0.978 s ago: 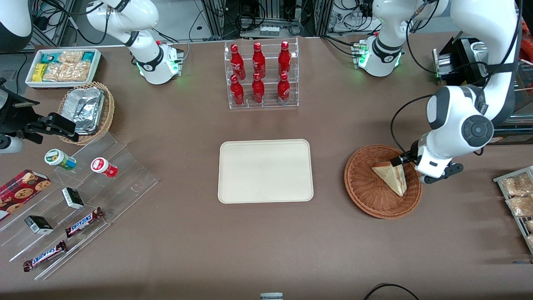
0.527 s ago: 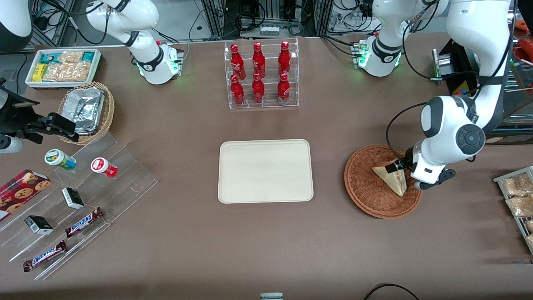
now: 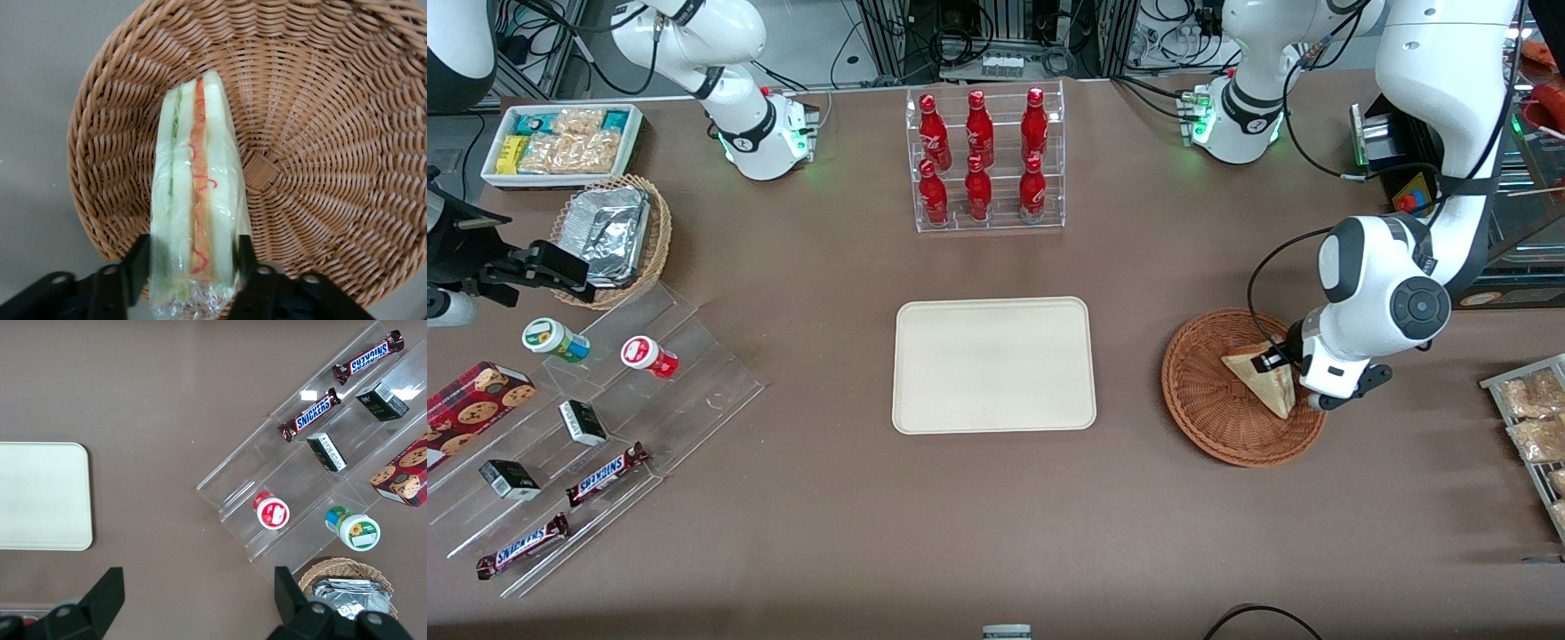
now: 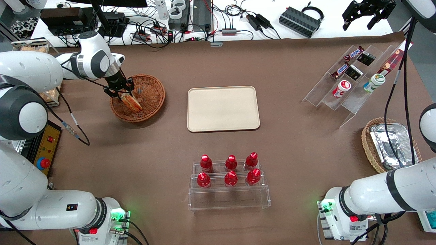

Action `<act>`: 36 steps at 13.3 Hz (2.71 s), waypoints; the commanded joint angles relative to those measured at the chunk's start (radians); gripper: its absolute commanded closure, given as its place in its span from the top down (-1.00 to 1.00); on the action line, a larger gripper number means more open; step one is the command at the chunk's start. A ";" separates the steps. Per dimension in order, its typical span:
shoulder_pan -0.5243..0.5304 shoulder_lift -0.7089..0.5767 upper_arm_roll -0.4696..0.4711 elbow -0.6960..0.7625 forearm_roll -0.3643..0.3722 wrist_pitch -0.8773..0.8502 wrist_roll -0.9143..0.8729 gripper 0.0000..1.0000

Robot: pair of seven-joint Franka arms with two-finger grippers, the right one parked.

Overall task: Place sandwich from basket to tray
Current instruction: 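Lower the left gripper and close it on the sandwich, then lift the sandwich and carry it toward the cream tray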

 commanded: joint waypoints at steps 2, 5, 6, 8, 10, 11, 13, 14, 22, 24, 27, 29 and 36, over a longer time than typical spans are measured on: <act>0.011 0.001 -0.011 0.007 -0.010 0.011 -0.045 -0.96; 0.011 -0.008 -0.011 0.013 -0.007 0.002 -0.029 -1.00; 0.011 -0.013 -0.014 0.021 -0.006 -0.003 -0.026 -1.00; 0.011 -0.028 -0.026 0.037 0.002 -0.037 0.024 -1.00; 0.009 -0.045 -0.028 0.053 0.005 -0.089 0.078 -1.00; 0.008 -0.053 -0.040 0.065 0.005 -0.109 0.092 -1.00; 0.006 -0.065 -0.084 0.090 0.008 -0.149 0.094 -1.00; 0.005 -0.065 -0.113 0.109 0.014 -0.173 0.094 -1.00; -0.173 -0.036 -0.193 0.182 0.142 -0.204 0.057 -1.00; -0.233 -0.013 -0.193 0.208 0.140 -0.203 0.035 -1.00; -0.348 0.057 -0.193 0.275 0.145 -0.201 -0.061 -1.00; -0.420 0.131 -0.192 0.338 0.201 -0.203 -0.170 -1.00; -0.554 0.305 -0.190 0.479 0.329 -0.204 -0.350 -1.00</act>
